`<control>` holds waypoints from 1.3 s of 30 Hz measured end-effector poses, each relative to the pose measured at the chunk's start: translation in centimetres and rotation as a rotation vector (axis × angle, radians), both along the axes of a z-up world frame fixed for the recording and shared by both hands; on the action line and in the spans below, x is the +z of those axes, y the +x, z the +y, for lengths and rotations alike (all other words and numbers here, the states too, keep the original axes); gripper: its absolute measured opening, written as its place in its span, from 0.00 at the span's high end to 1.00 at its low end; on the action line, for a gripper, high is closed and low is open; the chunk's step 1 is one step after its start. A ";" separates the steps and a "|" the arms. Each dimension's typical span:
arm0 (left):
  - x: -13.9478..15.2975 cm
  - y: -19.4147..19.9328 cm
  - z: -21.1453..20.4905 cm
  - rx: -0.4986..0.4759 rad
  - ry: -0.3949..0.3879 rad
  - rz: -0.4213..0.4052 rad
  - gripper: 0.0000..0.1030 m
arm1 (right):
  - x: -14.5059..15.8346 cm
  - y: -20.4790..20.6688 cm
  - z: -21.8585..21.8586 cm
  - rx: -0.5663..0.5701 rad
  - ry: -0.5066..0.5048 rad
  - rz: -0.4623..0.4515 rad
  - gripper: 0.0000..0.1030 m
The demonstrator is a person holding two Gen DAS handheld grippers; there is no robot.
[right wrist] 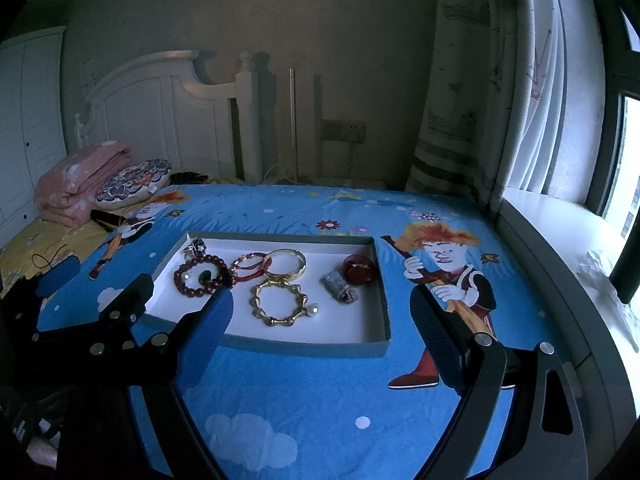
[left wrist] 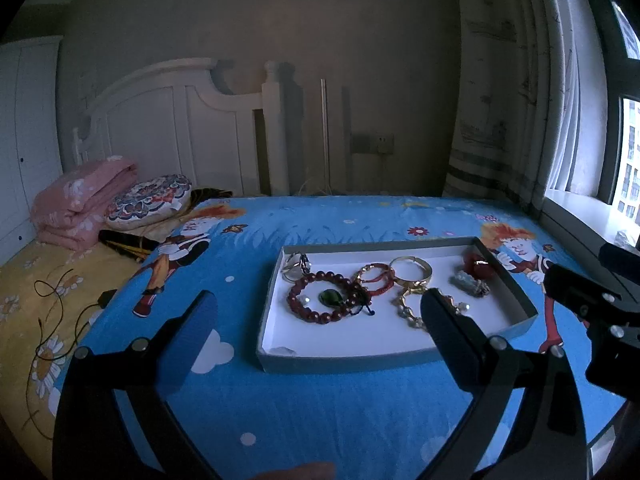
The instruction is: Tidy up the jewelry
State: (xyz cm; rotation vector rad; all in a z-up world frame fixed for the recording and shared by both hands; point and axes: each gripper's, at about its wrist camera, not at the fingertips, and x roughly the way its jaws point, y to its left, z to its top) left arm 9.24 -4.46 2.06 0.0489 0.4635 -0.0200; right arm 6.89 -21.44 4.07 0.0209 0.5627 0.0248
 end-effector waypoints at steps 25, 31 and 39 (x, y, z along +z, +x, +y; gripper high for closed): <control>-0.4 0.1 -0.1 0.001 -0.001 0.015 0.05 | -0.3 -0.1 -0.6 -0.015 -0.001 0.006 0.18; -0.5 0.1 -0.2 -0.005 0.004 0.020 0.05 | -0.4 -0.2 -0.6 -0.016 -0.001 0.006 0.18; -0.4 0.0 -0.3 -0.025 0.000 0.022 0.05 | -0.4 -0.2 -0.6 -0.016 -0.001 0.005 0.18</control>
